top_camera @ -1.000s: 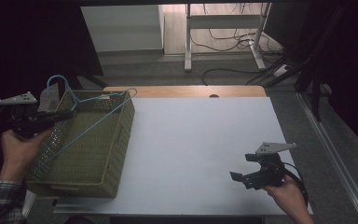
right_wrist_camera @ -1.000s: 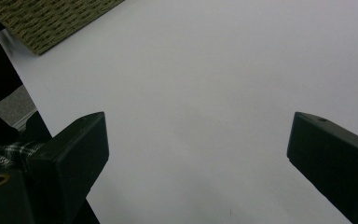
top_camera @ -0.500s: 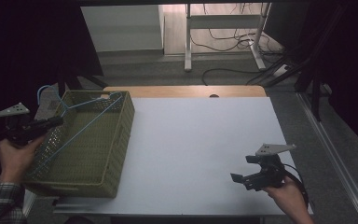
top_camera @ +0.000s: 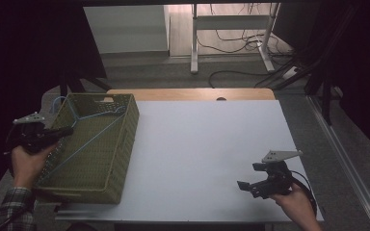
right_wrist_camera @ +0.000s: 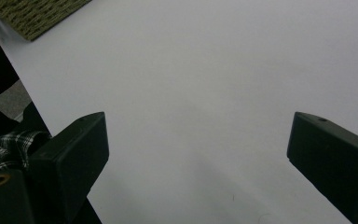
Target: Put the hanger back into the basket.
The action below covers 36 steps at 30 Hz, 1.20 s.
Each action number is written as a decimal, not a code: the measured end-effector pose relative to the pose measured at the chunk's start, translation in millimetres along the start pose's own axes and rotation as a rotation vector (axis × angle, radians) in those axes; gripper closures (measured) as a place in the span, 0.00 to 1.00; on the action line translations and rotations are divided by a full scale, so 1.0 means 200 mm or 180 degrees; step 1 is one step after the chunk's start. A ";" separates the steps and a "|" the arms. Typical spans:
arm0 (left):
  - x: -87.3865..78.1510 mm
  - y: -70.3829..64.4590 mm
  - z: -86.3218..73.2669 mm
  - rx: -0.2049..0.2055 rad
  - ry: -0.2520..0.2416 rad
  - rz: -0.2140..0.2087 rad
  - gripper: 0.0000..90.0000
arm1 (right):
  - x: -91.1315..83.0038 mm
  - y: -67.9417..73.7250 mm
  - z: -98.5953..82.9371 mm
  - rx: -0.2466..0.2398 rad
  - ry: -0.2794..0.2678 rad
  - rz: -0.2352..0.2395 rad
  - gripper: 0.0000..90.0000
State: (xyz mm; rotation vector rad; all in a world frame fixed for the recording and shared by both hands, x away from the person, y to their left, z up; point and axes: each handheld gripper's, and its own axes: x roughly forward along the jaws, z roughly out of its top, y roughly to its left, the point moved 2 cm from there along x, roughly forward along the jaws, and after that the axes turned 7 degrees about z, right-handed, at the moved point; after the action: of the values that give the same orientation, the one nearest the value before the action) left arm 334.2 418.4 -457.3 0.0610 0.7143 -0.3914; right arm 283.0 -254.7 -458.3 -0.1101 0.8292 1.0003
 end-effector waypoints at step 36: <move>-0.14 -0.89 -0.03 0.0461 -0.0369 -0.0806 0.04 | -0.16 0.06 -0.10 -0.0025 -0.0283 -0.0314 0.00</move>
State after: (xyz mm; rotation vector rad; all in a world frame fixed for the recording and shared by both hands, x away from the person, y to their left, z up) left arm 246.3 263.8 -430.1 0.0843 0.5797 -0.6837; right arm 253.4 -278.8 -447.8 -0.1115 0.7318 0.9093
